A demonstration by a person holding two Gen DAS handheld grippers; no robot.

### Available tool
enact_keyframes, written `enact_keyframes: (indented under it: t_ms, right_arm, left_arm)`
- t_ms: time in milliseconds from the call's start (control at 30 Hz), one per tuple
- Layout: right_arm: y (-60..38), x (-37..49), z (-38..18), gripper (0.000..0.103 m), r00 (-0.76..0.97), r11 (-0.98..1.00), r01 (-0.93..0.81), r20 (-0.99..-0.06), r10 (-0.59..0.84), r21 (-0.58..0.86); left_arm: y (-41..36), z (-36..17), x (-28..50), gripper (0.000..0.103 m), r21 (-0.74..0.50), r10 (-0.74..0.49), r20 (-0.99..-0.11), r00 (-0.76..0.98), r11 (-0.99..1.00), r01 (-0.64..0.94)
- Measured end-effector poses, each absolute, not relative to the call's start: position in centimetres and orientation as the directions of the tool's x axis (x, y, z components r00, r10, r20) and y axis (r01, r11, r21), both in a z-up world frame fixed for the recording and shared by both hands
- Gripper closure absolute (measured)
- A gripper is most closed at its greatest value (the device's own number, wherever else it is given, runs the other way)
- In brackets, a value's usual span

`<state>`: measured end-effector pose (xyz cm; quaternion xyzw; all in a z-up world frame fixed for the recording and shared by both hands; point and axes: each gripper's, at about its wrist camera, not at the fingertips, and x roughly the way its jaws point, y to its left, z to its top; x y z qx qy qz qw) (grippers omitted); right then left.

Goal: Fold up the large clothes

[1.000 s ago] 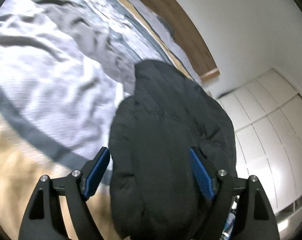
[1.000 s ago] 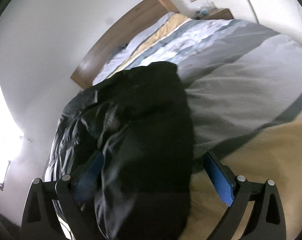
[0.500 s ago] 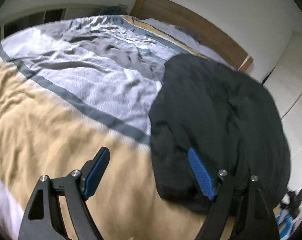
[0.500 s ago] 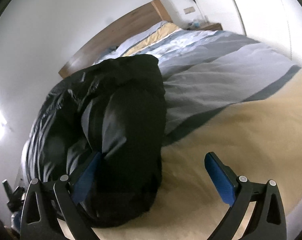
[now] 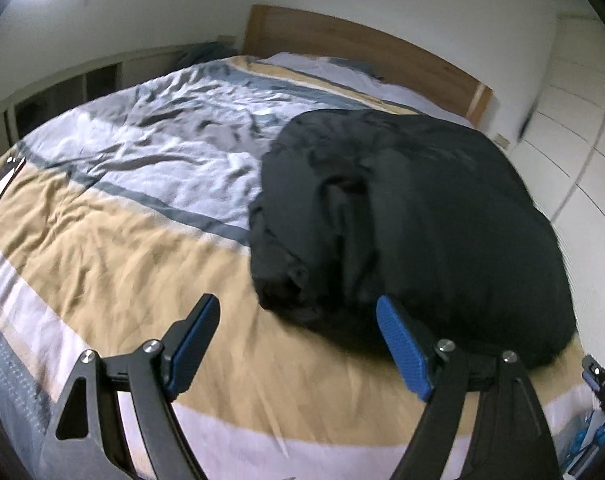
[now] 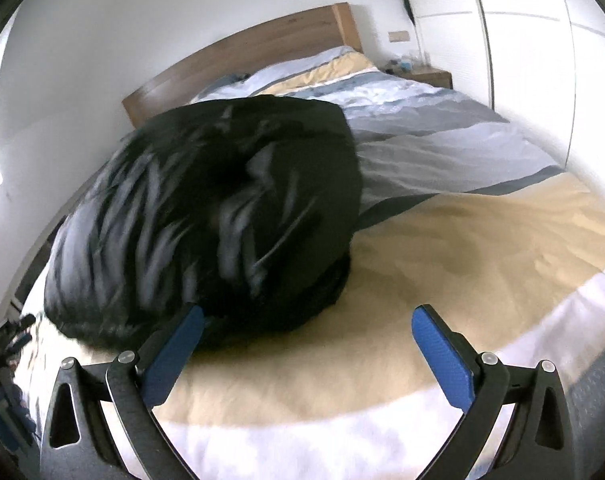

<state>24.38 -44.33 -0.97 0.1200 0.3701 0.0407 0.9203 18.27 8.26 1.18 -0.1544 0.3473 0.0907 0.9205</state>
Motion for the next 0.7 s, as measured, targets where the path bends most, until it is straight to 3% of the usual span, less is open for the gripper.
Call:
enact_keyframes:
  t_ms: [700]
  right_arm:
    - [-36.4, 12.0, 2.0, 0.001, 0.784, 0.996, 0.001, -0.619, 0.052, 0.085]
  left_arm:
    - [1.9, 1.9, 7.5, 0.023, -0.108, 0.100, -0.653, 0.750, 0.969, -0.224]
